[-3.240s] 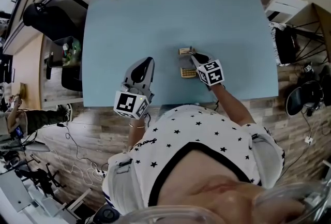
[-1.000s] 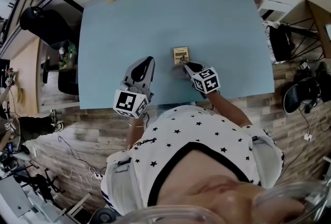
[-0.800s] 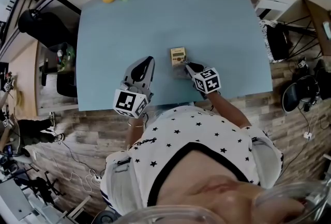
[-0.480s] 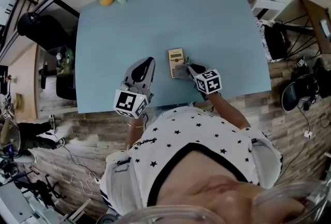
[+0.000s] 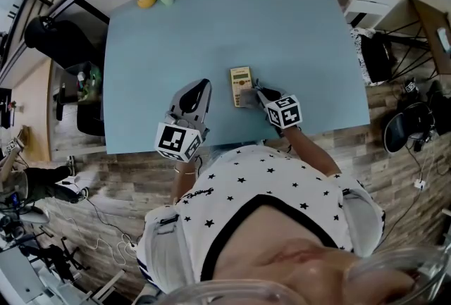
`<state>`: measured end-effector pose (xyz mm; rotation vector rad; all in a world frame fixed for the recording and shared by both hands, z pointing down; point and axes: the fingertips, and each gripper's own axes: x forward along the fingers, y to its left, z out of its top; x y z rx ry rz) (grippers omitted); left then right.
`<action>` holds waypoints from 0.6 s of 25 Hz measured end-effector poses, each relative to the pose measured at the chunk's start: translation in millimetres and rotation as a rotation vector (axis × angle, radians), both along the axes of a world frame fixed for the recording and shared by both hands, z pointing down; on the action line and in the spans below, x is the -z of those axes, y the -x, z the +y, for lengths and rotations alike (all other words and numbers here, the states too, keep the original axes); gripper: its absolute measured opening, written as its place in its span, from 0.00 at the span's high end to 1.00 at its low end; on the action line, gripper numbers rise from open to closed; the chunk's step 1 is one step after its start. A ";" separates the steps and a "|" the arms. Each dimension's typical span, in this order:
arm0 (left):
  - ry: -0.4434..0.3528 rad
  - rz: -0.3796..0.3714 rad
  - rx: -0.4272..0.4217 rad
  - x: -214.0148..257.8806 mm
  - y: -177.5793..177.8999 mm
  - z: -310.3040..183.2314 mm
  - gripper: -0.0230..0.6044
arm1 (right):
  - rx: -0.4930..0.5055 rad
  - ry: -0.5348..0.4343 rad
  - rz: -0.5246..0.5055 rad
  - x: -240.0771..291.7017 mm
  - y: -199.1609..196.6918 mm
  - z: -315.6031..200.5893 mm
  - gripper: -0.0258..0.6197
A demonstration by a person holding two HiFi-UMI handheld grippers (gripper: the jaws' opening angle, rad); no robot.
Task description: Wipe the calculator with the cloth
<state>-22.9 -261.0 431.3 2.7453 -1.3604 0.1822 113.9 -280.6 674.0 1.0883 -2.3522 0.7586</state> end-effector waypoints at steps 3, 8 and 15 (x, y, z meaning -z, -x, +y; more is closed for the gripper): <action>0.000 0.002 -0.001 -0.1 1.2 -1.0 0.91 | 0.002 -0.001 0.009 -0.5 0.8 0.3 0.91; -0.004 0.003 0.005 2.0 3.4 -3.8 0.91 | -0.032 -0.011 -0.013 7.2 -5.5 -8.1 0.91; -0.004 -0.005 0.015 2.8 10.7 -4.4 0.91 | -0.131 -0.096 -0.126 55.6 -19.8 -37.6 0.91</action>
